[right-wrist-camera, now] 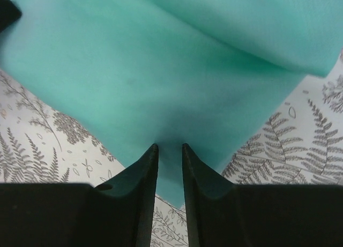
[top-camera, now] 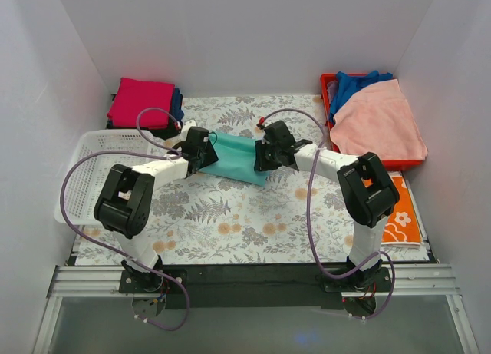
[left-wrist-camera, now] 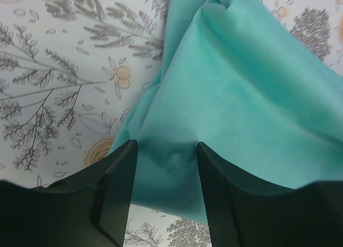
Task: Fold and stack the t-shirts
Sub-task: Smooth out wrinkles on the folded tshirt
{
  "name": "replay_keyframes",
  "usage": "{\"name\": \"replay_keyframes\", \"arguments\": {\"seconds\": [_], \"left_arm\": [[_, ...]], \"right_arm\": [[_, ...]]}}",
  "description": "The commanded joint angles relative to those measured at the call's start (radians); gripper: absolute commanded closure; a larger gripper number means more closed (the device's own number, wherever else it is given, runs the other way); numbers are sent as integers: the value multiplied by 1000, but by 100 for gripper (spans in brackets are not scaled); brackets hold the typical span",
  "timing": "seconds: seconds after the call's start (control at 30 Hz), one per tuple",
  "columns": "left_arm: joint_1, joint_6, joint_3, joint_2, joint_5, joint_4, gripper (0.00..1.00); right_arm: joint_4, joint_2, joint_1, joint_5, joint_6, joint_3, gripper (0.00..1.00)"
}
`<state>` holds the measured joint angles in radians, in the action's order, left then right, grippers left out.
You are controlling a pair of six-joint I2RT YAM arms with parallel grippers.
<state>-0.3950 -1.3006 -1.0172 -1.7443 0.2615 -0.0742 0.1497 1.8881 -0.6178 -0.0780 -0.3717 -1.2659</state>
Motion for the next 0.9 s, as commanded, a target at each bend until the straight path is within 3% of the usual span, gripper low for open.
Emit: {"name": "replay_keyframes", "arguments": {"seconds": [0.0, 0.37, 0.7, 0.87], "left_arm": [[2, -12, 60, 65, 15, -1, 54], [-13, -91, 210, 57, 113, -79, 55], [-15, -111, 146, 35, 315, -254, 55], [-13, -120, 127, 118, 360, -322, 55]], "right_arm": [[-29, 3, -7, 26, -19, 62, 71], [-32, 11, -7, 73, -12, 197, 75], [31, -61, -7, 253, -9, 304, 76], [59, -118, -7, 300, -13, 318, 77]]}}
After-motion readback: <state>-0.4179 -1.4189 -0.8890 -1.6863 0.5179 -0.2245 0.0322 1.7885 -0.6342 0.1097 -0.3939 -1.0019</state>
